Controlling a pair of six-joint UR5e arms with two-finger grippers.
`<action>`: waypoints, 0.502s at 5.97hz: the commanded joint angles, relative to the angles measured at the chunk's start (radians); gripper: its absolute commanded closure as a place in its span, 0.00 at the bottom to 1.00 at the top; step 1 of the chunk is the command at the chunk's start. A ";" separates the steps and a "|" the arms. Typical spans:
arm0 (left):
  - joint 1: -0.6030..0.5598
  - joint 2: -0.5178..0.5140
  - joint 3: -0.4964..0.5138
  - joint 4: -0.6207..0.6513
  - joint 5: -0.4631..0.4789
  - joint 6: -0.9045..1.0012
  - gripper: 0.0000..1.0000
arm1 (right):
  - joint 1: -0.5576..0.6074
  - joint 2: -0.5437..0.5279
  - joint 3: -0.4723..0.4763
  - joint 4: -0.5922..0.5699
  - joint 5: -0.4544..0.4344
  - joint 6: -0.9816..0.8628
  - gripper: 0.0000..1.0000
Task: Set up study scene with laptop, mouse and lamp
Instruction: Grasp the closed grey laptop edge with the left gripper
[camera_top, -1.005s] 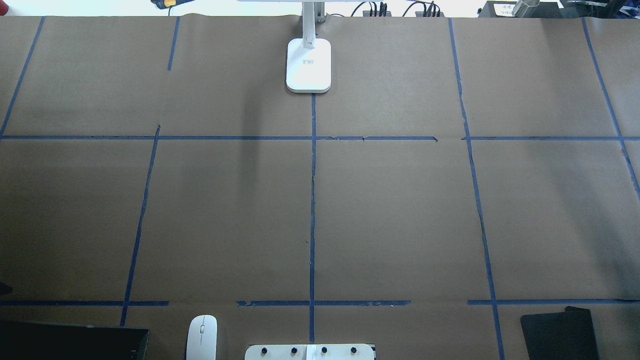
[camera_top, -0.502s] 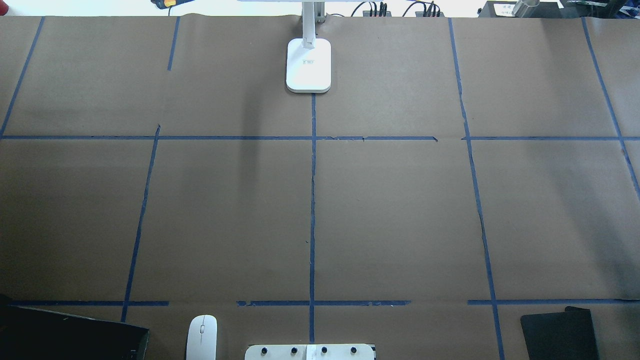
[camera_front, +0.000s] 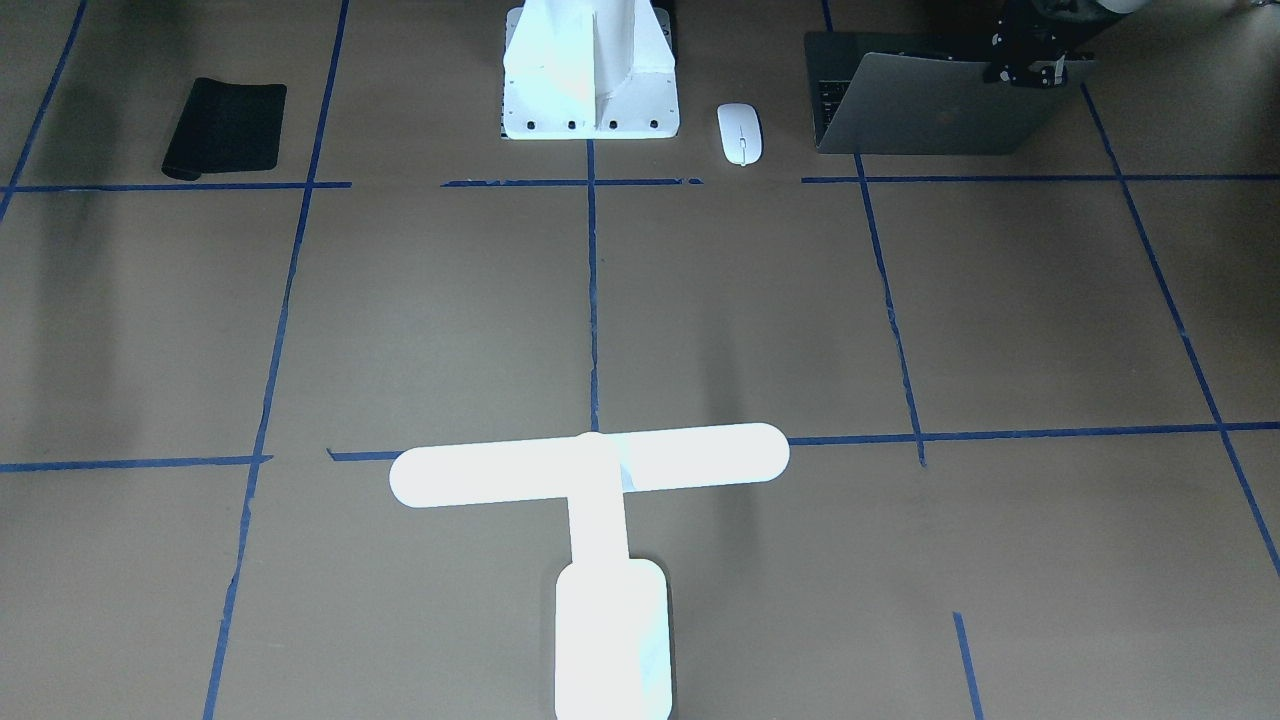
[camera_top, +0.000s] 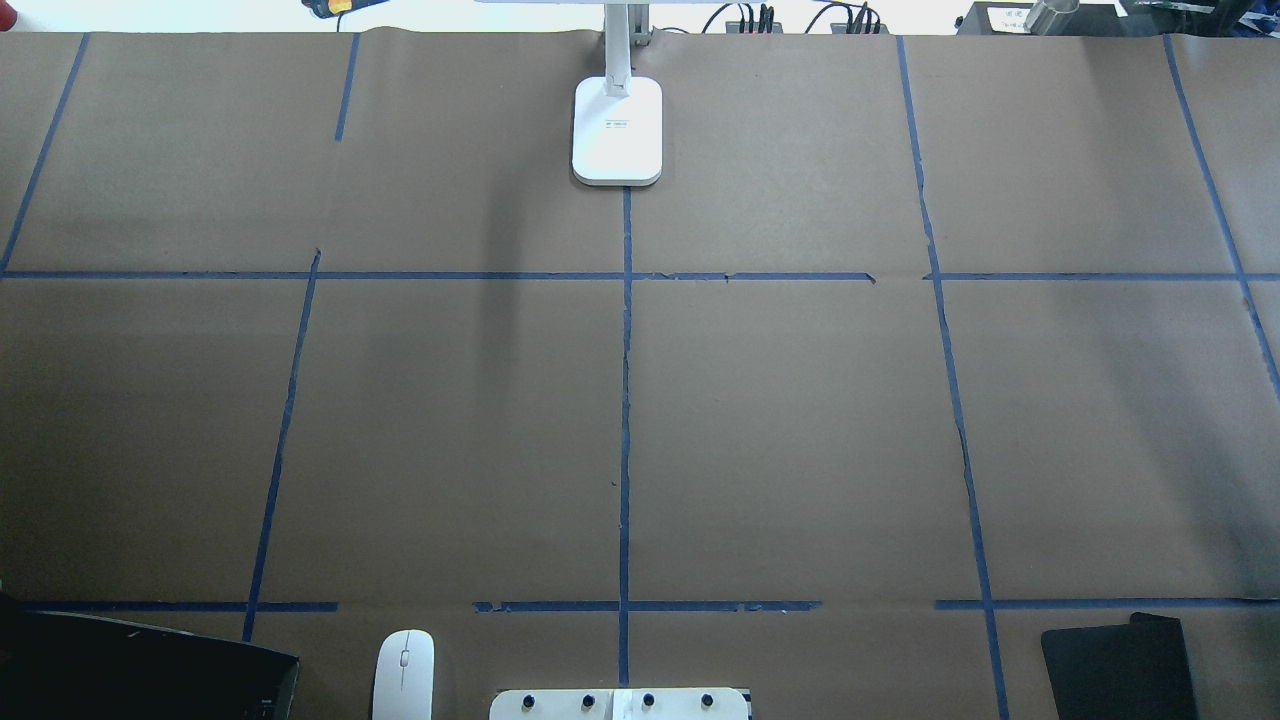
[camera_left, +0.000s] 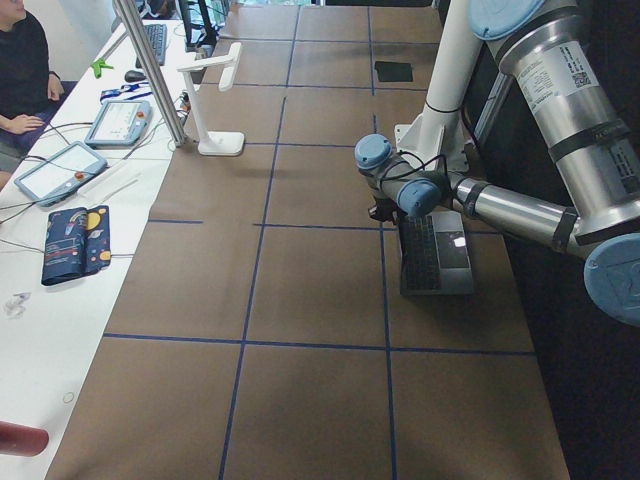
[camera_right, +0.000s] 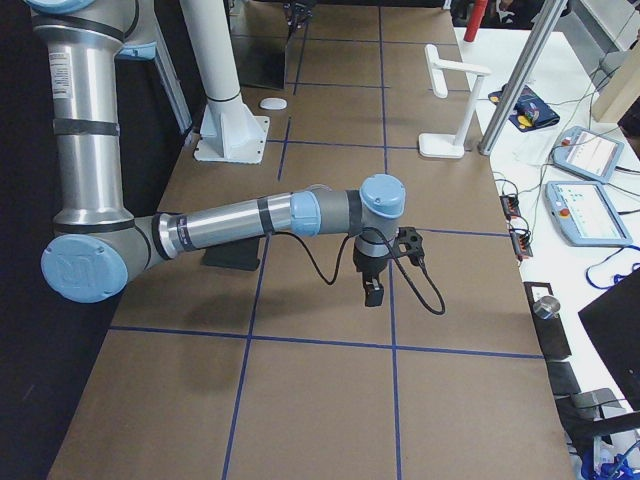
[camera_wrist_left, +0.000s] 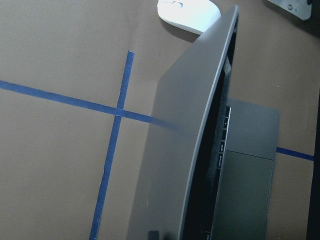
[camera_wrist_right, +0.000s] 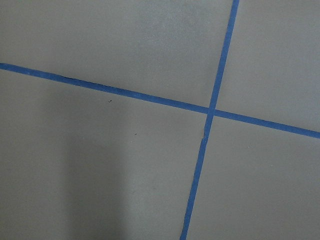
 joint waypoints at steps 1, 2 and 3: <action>-0.018 -0.033 -0.006 -0.002 0.001 0.009 0.99 | 0.000 0.000 -0.001 0.001 0.000 0.000 0.00; -0.073 -0.040 -0.014 -0.005 0.003 0.015 1.00 | 0.000 0.000 -0.001 0.001 0.000 0.000 0.00; -0.113 -0.059 -0.016 -0.005 0.001 0.021 1.00 | 0.000 0.000 -0.001 0.001 0.000 0.000 0.00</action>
